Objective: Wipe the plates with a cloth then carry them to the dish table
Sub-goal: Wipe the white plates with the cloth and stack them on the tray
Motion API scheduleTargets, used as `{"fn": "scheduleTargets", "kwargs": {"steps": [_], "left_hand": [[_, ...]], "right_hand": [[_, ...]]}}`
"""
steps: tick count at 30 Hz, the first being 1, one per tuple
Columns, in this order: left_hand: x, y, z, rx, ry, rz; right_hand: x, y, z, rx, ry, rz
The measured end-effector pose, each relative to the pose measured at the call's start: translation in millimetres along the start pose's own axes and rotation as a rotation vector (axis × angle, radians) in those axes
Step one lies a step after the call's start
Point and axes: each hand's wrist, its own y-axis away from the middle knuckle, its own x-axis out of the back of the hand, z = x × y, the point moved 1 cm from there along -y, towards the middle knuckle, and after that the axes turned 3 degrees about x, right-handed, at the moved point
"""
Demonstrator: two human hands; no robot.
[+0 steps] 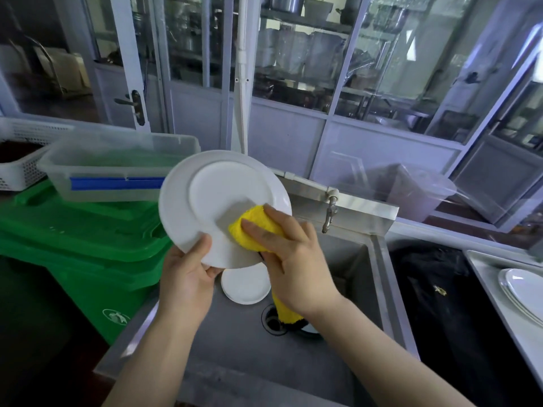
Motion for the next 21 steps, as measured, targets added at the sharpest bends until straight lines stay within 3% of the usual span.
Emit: {"fn": "scheduleTargets", "kwargs": {"steps": [5,9,14,17,21], "left_hand": [[-7.6,1.5,0.2,0.017,-0.115,-0.012],[-2.0,3.5,2.0,0.027,-0.163,-0.038],[2.0,13.3,-3.2,0.086,-0.386,-0.108],[-3.0,17.8,-7.1,0.083,-0.454,-0.144],[1.4,15.4,1.6,0.046,-0.353,-0.086]], "right_hand": [[-7.0,3.2,-6.3,0.050,-0.056,-0.091],[4.5,-7.3,13.3,-0.066,-0.022,-0.070],[25.5,-35.0,31.4,-0.237,0.134,0.021],[22.7,-36.8,11.7,-0.085,0.122,0.012],[11.2,-10.6,-7.4,0.154,-0.003,-0.159]]}}
